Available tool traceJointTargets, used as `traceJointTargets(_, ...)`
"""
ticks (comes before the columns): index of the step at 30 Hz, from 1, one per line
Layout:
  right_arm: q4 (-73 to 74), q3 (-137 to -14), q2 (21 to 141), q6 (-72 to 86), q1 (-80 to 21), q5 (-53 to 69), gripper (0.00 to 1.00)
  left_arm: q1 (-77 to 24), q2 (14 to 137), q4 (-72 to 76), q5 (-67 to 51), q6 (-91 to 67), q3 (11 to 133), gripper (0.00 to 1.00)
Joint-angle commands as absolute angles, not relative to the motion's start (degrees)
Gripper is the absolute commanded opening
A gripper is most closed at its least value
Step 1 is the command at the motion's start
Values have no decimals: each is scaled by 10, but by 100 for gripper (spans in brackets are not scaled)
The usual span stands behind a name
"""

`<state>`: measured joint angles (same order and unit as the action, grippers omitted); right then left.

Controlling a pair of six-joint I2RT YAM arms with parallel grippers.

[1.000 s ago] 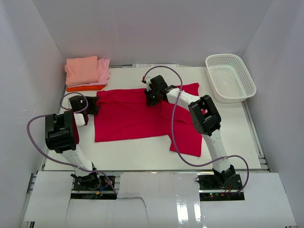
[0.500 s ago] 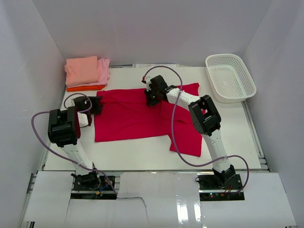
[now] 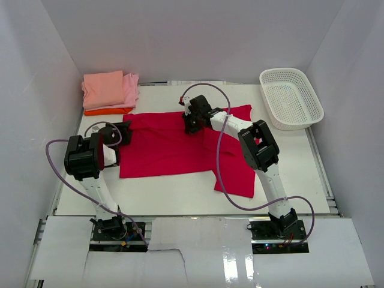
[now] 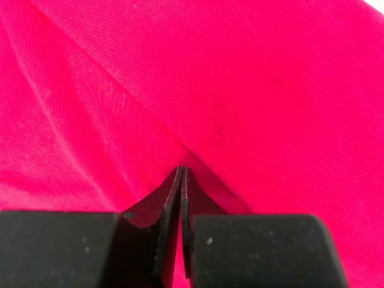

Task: Fold and stack the t-shirts
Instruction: Fold the flattened tshirt in 1/3 of the way

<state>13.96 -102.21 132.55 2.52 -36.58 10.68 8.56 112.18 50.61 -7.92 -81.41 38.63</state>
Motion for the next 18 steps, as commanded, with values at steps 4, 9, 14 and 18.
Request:
traceJointTargets(4,177,-1003,1328,12,-371,92,8,84,1057,503,-40,-775,367,68)
traceJointTargets(9,177,-1001,1328,11,-370,93,8,84,1038,482,-26,-757,386,68)
traceJointTargets(14,177,-998,1328,11,-370,92,8,84,1056,479,-23,-758,408,67)
traceJointTargets(18,176,-998,1328,11,-370,92,8,84,1079,482,-34,-773,412,67)
